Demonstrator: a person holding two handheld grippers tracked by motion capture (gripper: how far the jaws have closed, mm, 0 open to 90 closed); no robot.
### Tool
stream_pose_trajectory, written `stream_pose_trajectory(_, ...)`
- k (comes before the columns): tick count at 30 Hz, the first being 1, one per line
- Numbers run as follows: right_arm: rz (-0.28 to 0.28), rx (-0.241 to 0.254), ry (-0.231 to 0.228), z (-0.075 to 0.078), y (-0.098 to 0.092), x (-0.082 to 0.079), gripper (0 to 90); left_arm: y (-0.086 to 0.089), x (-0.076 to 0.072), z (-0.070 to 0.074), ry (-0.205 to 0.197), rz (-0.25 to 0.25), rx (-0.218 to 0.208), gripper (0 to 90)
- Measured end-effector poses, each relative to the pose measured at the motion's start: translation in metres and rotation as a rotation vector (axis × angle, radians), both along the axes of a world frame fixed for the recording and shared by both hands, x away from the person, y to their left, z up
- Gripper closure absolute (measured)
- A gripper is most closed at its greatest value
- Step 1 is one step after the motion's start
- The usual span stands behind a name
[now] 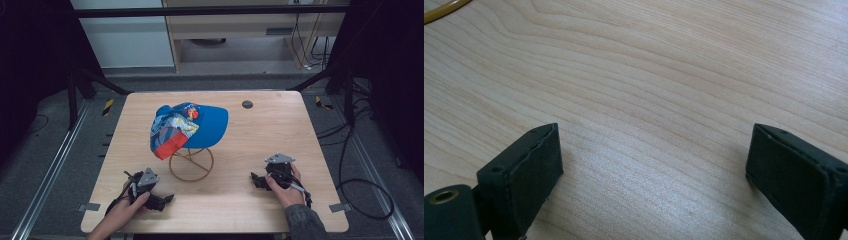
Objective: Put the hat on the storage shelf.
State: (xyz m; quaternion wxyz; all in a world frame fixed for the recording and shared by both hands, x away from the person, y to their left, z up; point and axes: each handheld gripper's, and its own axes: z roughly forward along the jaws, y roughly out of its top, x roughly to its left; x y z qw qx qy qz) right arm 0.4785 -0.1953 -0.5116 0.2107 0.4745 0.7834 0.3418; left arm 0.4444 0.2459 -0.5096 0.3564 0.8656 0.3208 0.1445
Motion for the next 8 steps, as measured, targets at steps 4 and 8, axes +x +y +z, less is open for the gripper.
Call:
stream_pose_trajectory(4,-0.005,-0.003,-0.003,-0.0002,0.0003,-0.0015,8.0,0.0,0.0,0.0,0.0,0.0,0.0,0.0)
stream_pose_trajectory(8,-0.008,-0.003,-0.002,-0.0001,0.0007,-0.0016,7.8,0.0,0.0,0.0,0.0,0.0,0.0,0.0)
